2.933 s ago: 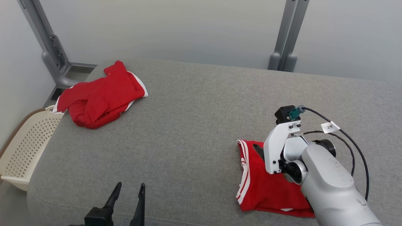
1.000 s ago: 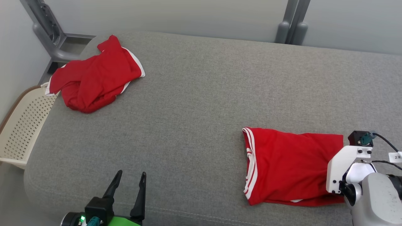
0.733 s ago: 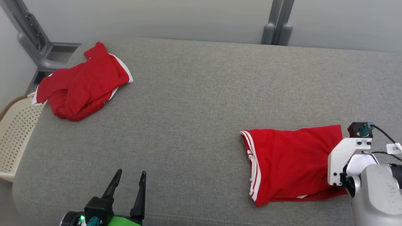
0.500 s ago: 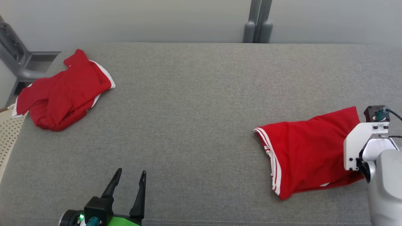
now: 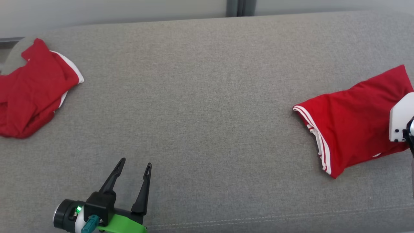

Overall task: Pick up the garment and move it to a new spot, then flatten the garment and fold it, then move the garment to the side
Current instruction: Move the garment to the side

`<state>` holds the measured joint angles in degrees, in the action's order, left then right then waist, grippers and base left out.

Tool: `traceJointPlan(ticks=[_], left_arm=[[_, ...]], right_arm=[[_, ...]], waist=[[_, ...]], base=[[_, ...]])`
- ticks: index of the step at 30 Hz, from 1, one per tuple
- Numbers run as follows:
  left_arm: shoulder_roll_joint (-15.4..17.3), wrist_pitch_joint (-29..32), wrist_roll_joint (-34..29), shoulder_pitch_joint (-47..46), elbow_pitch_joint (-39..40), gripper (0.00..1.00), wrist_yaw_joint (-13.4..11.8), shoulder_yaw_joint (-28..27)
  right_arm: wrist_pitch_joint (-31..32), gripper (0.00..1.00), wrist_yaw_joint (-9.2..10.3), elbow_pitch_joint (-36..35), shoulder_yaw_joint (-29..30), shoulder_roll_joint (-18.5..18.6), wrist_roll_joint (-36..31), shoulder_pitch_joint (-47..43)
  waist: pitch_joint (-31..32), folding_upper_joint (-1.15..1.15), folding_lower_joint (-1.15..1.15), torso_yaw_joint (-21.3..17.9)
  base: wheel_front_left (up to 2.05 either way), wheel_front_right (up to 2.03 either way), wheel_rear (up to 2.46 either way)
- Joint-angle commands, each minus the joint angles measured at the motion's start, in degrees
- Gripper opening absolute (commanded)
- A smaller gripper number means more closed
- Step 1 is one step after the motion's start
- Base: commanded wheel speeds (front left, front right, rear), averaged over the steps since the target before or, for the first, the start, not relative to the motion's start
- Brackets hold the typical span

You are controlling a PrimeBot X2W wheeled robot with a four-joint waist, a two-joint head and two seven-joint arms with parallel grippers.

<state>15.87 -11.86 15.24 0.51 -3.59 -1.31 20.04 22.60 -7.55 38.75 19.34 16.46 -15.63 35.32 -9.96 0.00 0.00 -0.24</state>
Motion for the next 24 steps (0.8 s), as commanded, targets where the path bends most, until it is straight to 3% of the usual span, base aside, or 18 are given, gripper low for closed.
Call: traceJointPlan(ticks=[1, 11, 21, 23, 24], left_arm=[[0.88, 0.34, -0.41, -1.05, 0.67, 1.0, -0.21, -0.15], [3.17, 3.8, -2.29, -3.94, 7.91, 1.0, -0.15, 0.64], [4.38, 5.4, -3.07, -5.19, 10.59, 1.0, 0.23, 1.42], [4.42, 5.53, -3.02, -5.14, 10.57, 1.0, 0.22, 1.54], [4.39, 5.59, -2.94, -5.19, 10.53, 1.0, 0.13, 1.57]], right_arm=[[-0.86, 0.0, 0.12, 0.25, 0.35, 0.45, -0.8, 1.23], [-8.35, 0.0, 0.12, 2.91, 8.14, 3.41, -5.54, 7.97], [-12.8, 0.0, 0.12, 5.93, 18.12, 3.83, -11.94, 11.03], [-14.33, 0.69, 0.12, 5.92, 19.13, 3.53, -13.53, 11.2], [-14.97, 0.71, 0.11, 6.08, 19.59, 3.22, -14.25, 11.26]], waist=[[-3.59, 0.0, 0.0, -3.34], [-10.76, 0.0, 0.0, -6.82], [-13.86, 0.0, 0.0, -6.53], [-13.73, 0.0, 0.0, -6.15], [-13.56, 0.0, 0.0, -5.94]], base=[[0.0, 0.0, 0.0], [0.0, 0.0, 0.0], [0.0, 0.0, 0.0], [0.0, 0.0, 0.0], [0.0, 0.0, 0.0]])
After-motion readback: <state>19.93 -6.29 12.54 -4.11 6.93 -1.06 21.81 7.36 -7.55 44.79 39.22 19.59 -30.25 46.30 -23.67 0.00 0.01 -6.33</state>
